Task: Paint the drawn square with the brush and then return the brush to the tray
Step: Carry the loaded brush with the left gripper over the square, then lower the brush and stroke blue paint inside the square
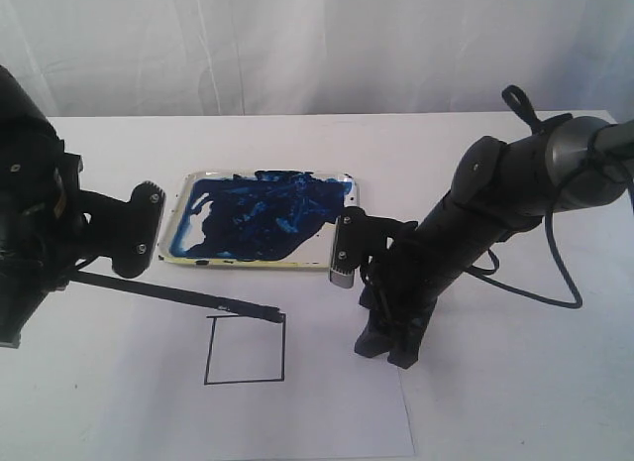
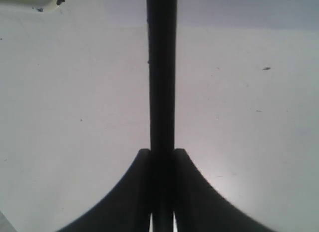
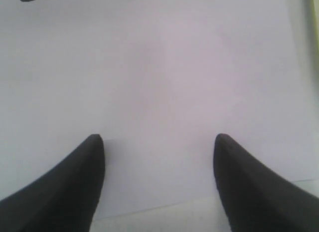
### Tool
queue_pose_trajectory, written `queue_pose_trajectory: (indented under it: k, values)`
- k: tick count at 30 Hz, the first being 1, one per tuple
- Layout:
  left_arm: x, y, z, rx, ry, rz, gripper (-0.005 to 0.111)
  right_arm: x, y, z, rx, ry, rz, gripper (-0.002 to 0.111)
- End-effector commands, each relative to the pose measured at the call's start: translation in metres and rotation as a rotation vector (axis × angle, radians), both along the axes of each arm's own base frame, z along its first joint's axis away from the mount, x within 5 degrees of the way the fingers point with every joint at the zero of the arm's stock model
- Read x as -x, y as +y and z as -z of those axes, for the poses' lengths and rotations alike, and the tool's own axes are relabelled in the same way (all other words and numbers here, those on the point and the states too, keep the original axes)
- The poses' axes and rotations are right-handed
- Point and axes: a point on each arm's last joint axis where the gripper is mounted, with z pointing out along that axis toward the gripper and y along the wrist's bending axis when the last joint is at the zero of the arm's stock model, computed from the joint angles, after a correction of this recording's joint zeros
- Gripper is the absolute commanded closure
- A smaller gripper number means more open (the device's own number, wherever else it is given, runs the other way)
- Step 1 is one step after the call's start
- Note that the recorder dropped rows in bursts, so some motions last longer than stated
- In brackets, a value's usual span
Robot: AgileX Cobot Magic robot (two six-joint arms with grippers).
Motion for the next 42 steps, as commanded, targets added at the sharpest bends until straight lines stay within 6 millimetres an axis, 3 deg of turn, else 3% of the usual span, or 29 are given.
queue_pose_trajectory:
  k: [1,24,42]
  values:
    - [-0.001,-0.002,0.006,-0.008,0.008,-0.003,0.107,0.005,-0.005,0.017,0.053,0.042,-0.025,0.048]
    - [-0.01,-0.007,0.022,-0.02,0.012,-0.016,0.107,0.005,-0.005,0.017,0.053,0.042,-0.025,0.048]
    - [-0.009,0.001,0.02,-0.115,0.024,-0.022,0.107,0.005,-0.005,0.017,0.053,0.042,-0.025,0.048]
